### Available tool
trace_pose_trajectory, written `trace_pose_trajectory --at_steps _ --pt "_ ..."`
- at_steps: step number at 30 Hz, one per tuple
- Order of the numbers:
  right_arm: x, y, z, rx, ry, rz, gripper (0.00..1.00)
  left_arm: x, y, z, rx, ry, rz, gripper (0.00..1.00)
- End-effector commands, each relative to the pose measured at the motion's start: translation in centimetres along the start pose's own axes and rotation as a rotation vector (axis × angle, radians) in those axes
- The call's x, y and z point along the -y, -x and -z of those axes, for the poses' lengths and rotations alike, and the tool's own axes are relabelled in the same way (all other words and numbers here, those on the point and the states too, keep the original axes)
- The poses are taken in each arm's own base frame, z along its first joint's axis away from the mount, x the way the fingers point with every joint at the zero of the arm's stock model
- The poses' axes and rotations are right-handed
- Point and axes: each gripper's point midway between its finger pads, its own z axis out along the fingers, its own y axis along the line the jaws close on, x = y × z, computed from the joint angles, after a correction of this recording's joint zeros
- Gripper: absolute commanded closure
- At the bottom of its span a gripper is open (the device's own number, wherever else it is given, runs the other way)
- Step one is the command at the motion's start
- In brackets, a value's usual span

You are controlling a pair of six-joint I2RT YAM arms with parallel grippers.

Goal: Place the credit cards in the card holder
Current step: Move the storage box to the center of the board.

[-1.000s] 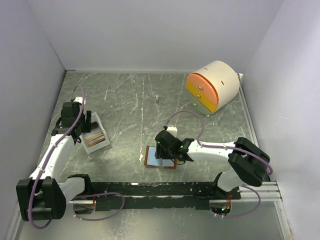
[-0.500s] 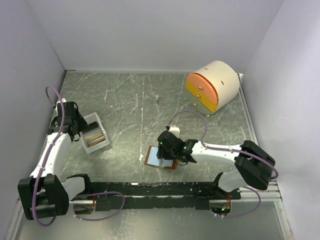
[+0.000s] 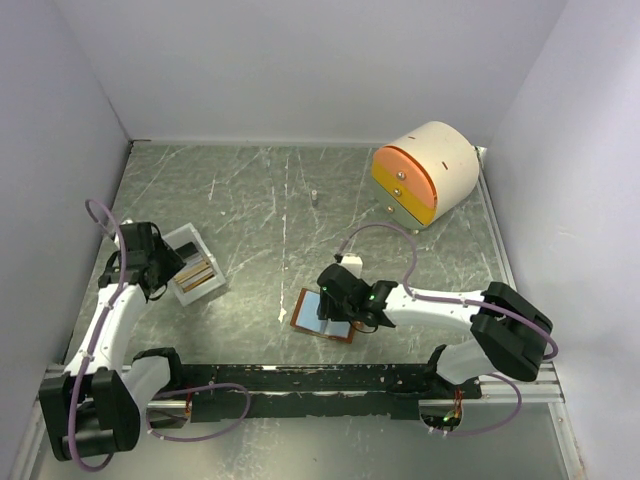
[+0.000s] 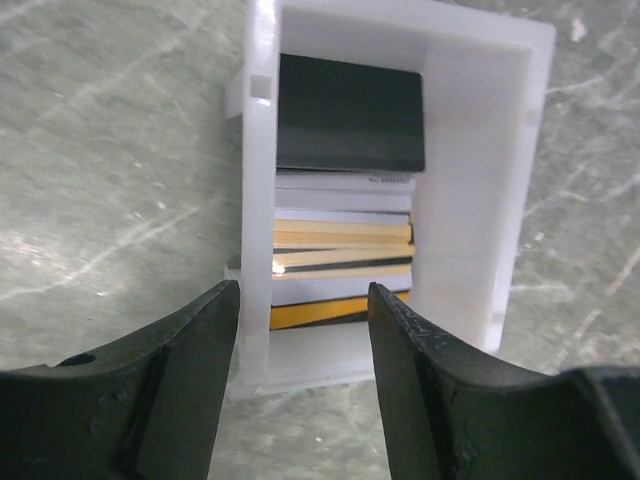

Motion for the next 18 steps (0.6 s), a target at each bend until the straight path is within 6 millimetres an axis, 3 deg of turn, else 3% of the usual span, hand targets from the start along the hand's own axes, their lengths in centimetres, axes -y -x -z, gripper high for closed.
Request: trace_pose_trajectory --at_steps 1,12,18 --pt "1.5 -0.6 0.3 0.004 -0.036 -0.010 0.54 2.6 -1.0 0.8 -0.045 -0.140 0.091 0.37" --pt "2.8 -0.7 1.2 0.016 -0.066 -0.022 0.54 8.3 -6.6 3.0 -0.142 -0.296 0.050 0.39" --pt "2.6 -0.7 1.1 0.013 -0.061 -0.023 0.55 9.5 -6.4 4.1 -0.093 -0.276 -0.096 0.35"
